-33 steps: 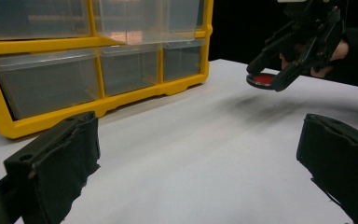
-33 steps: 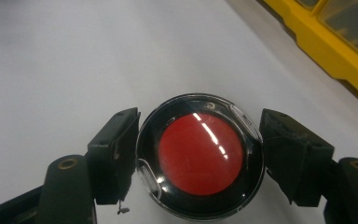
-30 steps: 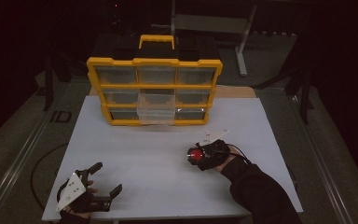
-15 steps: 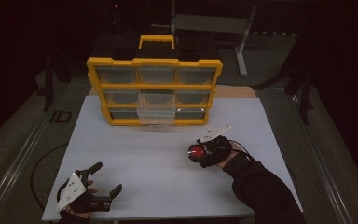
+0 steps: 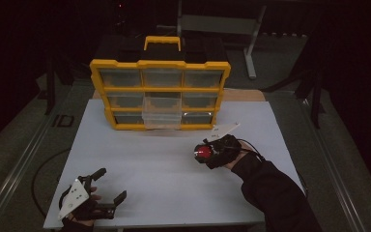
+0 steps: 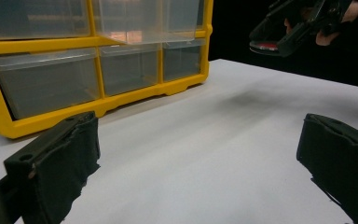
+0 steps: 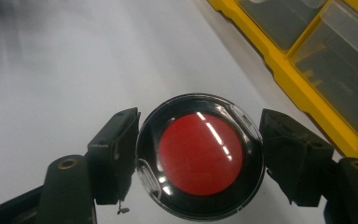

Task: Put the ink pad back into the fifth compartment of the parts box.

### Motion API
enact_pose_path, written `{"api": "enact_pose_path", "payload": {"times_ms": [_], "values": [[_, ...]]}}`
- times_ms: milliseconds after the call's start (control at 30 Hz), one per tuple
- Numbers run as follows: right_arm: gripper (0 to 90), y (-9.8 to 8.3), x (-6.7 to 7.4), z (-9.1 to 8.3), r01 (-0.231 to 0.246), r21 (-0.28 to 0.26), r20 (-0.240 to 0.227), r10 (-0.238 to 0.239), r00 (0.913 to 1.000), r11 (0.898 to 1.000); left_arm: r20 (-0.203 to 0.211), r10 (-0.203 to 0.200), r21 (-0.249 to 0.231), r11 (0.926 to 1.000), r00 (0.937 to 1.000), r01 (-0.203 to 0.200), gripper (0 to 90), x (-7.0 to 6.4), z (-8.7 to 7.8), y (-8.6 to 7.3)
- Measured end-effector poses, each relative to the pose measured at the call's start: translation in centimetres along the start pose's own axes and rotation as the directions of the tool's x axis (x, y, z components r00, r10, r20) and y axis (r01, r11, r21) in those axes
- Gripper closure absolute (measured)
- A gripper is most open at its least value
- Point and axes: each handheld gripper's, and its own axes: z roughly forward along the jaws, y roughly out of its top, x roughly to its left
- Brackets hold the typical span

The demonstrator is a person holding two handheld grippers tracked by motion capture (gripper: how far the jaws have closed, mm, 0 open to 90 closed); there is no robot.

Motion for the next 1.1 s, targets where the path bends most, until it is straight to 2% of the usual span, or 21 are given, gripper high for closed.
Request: {"api": "enact_pose_path", "payload": {"times_ms": [767,1100], "values": [[30.3,3.5,-0.5,-1.6,0.034,-0.012,0.006,-0.034,0.9994,0.999,0.0,-0.001,-0.001,1.0,1.0,0.001,0.0,0.0,0.0,0.0],[30.3,6.0,-1.0,-2.4,0.051,-0.028,0.014,-0.051,0.9986,0.998,0.002,-0.002,-0.001,1.0,1.0,0.002,0.0,0.0,0.0,0.0]]}}
